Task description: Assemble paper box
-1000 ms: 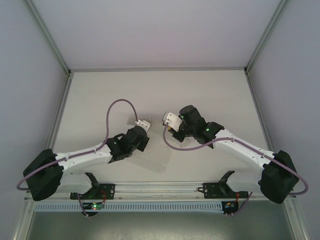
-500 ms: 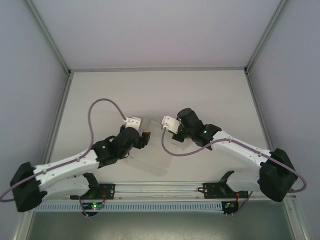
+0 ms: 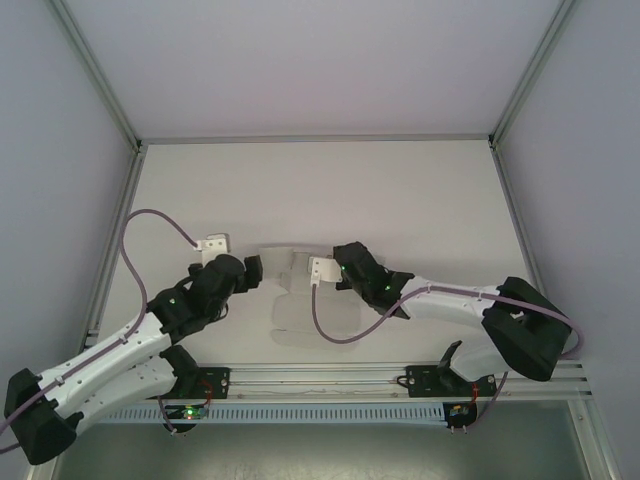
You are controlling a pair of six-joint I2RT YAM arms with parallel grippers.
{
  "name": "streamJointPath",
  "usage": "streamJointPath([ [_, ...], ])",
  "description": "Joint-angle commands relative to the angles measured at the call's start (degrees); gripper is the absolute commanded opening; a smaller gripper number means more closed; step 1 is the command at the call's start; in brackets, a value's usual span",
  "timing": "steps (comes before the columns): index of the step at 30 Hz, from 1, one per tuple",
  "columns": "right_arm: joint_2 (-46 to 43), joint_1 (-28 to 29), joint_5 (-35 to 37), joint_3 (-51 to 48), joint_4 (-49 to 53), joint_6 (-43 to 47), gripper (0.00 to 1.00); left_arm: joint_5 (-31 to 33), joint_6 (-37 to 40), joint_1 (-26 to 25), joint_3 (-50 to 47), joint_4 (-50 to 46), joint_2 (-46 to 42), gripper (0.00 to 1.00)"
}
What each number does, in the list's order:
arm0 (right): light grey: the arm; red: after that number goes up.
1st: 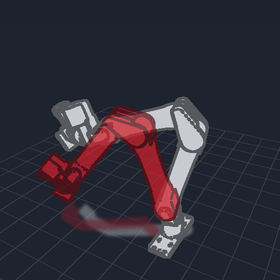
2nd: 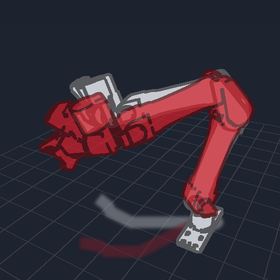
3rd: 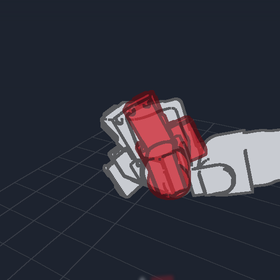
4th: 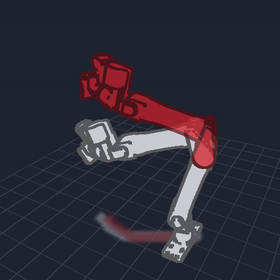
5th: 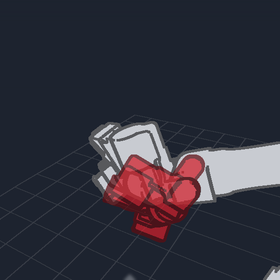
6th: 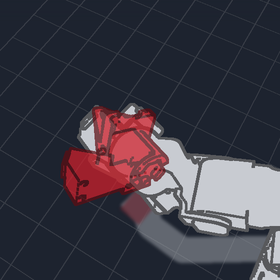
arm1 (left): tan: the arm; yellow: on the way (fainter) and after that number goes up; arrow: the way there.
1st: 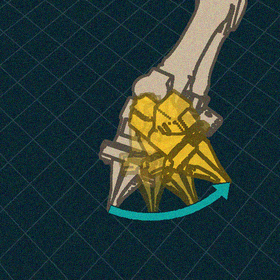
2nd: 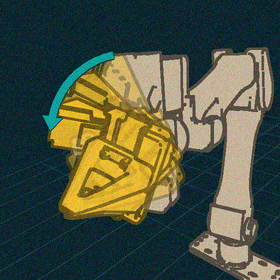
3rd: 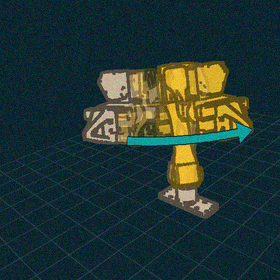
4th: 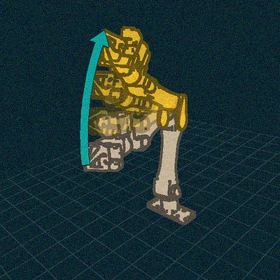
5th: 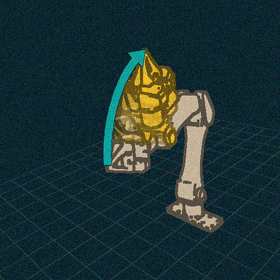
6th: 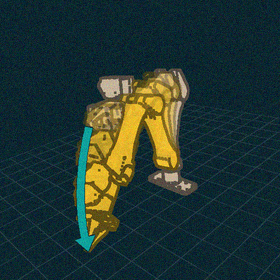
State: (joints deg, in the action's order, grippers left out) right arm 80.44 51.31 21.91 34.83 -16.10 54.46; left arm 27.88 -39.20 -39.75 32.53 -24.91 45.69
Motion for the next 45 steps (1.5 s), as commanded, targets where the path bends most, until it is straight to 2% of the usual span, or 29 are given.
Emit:
streamJointPath([
  [1, -0.24, 1.40, 7.05, -2.74, -14.62, 7.15, 0.00, -3.83, -3.07, 6.14, -1.63, 0.18, 0.78, 1.00],
  [6, -0.26, 2.22, 10.54, -5.75, -25.89, 12.60, 0.00, -8.20, -1.96, 12.54, -2.38, 5.04, 3.84, 1.00],
  [9, -0.21, 2.70, 10.60, -5.39, -23.81, 13.91, 0.00, -10.69, -1.39, 15.09, -1.96, 6.96, 5.44, 1.00],
  [13, 3.42, 4.09, 15.73, -5.94, -31.95, 18.16, 0.00, -12.06, -1.44, 17.61, -1.33, 8.13, 7.41, 1.00],
  [16, 6.35, 4.90, 19.56, -5.55, -34.26, 21.52, 0.00, -14.15, -0.97, 18.22, -1.67, 10.03, 8.51, 1.00],
  [27, 14.10, 8.54, 22.72, -9.04, -38.59, 19.55, 0.00, -15.84, -0.26, 19.39, -2.65, 11.35, 9.99, 0.99],
  [32, 16.51, 8.27, 21.73, -9.36, -36.56, 15.91, 0.00, -15.73, 0.51, 20.83, -2.36, 11.30, 9.75, 1.00],
  [37, 14.39, 4.77, 15.62, -7.07, -28.47, 10.37, 0.00, -17.28, 1.26, 23.38, -0.75, 13.13, 12.31, 1.00],
  [40, 13.41, 3.52, 12.10, -6.38, -24.43, 8.74, 0.00, -17.20, 1.21, 24.13, 1.22, 14.69, 16.31, 1.00],
  [45, 16.00, 1.92, 12.10, -6.11, -26.11, 9.18, 0.00, -18.77, 1.27, 25.16, 6.35, 15.89, 25.58, 1.00],
])
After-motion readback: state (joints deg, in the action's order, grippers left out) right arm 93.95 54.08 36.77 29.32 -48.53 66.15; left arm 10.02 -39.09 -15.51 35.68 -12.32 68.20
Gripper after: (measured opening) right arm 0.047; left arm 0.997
